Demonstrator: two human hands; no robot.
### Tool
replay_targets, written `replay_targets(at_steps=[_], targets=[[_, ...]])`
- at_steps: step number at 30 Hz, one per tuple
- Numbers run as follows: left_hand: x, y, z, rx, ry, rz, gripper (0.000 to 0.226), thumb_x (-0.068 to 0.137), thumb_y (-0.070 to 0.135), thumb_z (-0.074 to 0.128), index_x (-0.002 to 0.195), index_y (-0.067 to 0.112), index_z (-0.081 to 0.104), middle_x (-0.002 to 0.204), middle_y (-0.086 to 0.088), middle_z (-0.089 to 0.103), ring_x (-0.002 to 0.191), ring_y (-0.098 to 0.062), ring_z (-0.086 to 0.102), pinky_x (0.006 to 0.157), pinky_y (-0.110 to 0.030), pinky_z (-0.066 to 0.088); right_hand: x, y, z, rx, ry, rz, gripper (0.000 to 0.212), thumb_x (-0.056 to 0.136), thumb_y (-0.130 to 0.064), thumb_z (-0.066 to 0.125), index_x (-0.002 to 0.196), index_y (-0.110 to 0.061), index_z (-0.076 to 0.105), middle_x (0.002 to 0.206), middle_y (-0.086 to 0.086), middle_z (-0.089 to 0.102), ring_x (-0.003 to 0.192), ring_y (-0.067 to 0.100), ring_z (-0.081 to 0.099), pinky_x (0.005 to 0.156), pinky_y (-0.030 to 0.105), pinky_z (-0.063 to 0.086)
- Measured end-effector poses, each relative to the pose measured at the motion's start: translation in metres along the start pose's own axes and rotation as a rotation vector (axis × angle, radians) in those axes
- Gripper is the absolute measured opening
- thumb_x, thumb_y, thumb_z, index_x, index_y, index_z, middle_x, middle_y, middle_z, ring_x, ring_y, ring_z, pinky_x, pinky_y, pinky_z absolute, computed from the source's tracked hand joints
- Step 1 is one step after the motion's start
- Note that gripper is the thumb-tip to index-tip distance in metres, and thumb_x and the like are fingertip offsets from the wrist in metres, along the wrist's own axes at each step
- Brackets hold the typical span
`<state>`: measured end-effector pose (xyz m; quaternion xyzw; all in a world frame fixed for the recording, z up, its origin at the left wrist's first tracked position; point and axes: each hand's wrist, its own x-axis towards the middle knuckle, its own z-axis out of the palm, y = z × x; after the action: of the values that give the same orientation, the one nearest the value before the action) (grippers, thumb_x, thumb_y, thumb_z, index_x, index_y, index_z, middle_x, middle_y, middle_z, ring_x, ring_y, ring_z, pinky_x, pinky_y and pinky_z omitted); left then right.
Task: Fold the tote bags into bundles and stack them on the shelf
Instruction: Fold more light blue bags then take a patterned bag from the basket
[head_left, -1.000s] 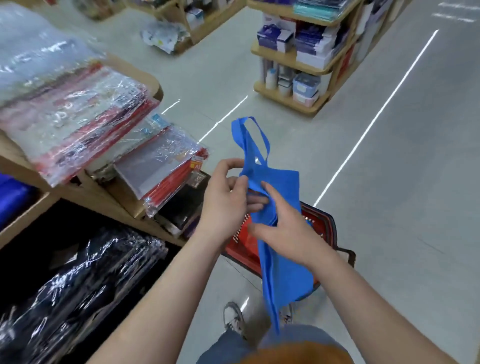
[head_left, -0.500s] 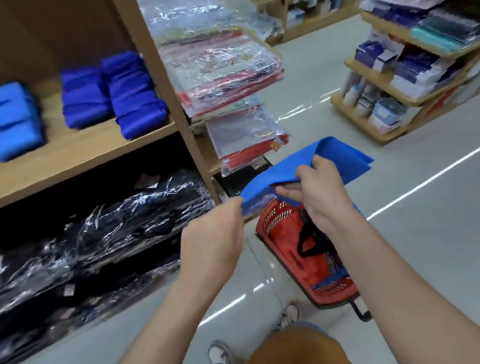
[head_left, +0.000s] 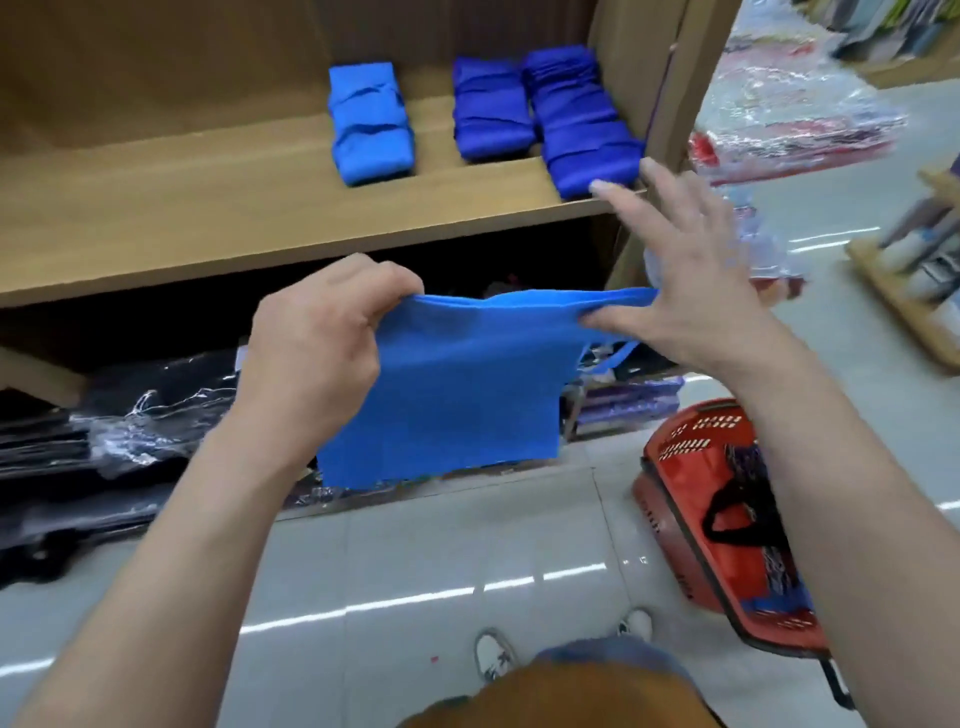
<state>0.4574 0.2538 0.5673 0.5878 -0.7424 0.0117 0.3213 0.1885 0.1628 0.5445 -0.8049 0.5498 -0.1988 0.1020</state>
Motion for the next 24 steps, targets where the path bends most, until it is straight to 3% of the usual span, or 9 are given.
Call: replay_targets(at_steps=[2,4,6,8,12,15,19,21,24], targets=[[-0.012,-0.017,-0.018,0.028,0.044,-0.033,0.039,0.078,0.007,0.032,0.101,0.016,0.063,0.089,-0.003,0.065,0.080,-0.023,0.058,0.067,-0.045,0.052,0.018,-0.043,0.020,0.026,-0.180,-0.151,0.036,0.081,-0.036,0.074,0.116,-0.034,0.065,0.129,-0.002,0.058,0.131,0.026,0.042,0.110,0.028,0.028],[-0.022,-0.030,-0.040,0.054,0.053,-0.133,0.034,0.085,0.006,0.040,0.110,0.020,0.059,0.096,-0.001,0.065,0.082,-0.021,0.057,0.069,-0.046,0.052,0.029,-0.078,0.038,0.078,-0.235,-0.183,0.006,0.089,-0.029,0.064,0.092,-0.025,0.067,0.090,-0.001,0.067,0.098,0.028,0.059,0.087,0.035,0.046],[-0.032,-0.042,-0.057,0.228,-0.083,-0.229,0.053,0.083,0.000,0.054,0.122,0.034,0.044,0.108,0.003,0.060,0.081,-0.026,0.057,0.064,-0.046,0.051,0.039,-0.115,0.049,0.003,-0.271,-0.273,0.007,0.092,-0.026,0.058,0.093,-0.023,0.064,0.086,0.001,0.064,0.089,0.027,0.058,0.073,0.038,0.047],[-0.040,-0.050,-0.068,0.415,-0.242,-0.191,0.073,0.073,-0.008,0.061,0.121,0.039,0.035,0.117,0.003,0.056,0.073,-0.032,0.058,0.052,-0.040,0.048,0.053,-0.155,0.057,-0.125,-0.290,-0.460,0.007,0.093,-0.022,0.055,0.094,-0.023,0.062,0.086,0.001,0.062,0.086,0.028,0.056,0.064,0.036,0.041],[-0.053,-0.077,-0.078,0.468,-0.403,-0.174,0.066,0.067,-0.010,0.056,0.106,0.037,0.033,0.124,0.011,0.050,0.059,-0.033,0.055,0.043,-0.031,0.034,0.083,-0.223,0.065,-0.187,-0.275,-0.753,0.004,0.087,-0.020,0.059,0.088,-0.022,0.062,0.079,0.000,0.060,0.075,0.029,0.053,0.059,0.035,0.037],[-0.063,-0.106,-0.098,0.389,-0.289,-0.218,0.063,0.062,-0.008,0.046,0.104,0.039,0.048,0.112,0.018,0.060,0.080,-0.026,0.062,0.057,-0.037,0.048,0.111,-0.233,0.064,-0.212,-0.247,-0.801,0.014,0.085,-0.035,0.067,0.093,-0.024,0.062,0.077,-0.002,0.052,0.079,0.028,0.047,0.067,0.033,0.029],[-0.074,-0.139,-0.130,0.183,-0.013,-0.465,0.064,0.067,-0.012,0.039,0.101,0.029,0.074,0.097,0.015,0.071,0.091,-0.012,0.066,0.077,-0.036,0.054,0.159,-0.220,0.066,-0.211,-0.232,-0.691,0.016,0.079,-0.032,0.071,0.085,-0.019,0.064,0.070,0.000,0.053,0.077,0.029,0.047,0.066,0.035,0.035],[-0.075,-0.145,-0.144,0.107,0.123,-0.603,0.069,0.073,-0.020,0.041,0.101,0.035,0.071,0.093,0.022,0.071,0.087,-0.011,0.067,0.078,-0.028,0.054,0.180,-0.220,0.072,-0.040,-0.243,-0.588,0.005,0.083,-0.027,0.068,0.085,-0.023,0.070,0.079,0.002,0.065,0.082,0.029,0.055,0.069,0.034,0.043],[-0.077,-0.154,-0.163,-0.016,0.368,-0.786,0.067,0.081,-0.019,0.041,0.097,0.040,0.068,0.080,0.040,0.064,0.072,0.011,0.061,0.064,-0.006,0.044,0.199,-0.240,0.084,0.405,-0.231,-0.438,0.018,0.092,-0.022,0.060,0.105,-0.025,0.072,0.099,0.001,0.071,0.079,0.021,0.061,0.069,0.024,0.045]])
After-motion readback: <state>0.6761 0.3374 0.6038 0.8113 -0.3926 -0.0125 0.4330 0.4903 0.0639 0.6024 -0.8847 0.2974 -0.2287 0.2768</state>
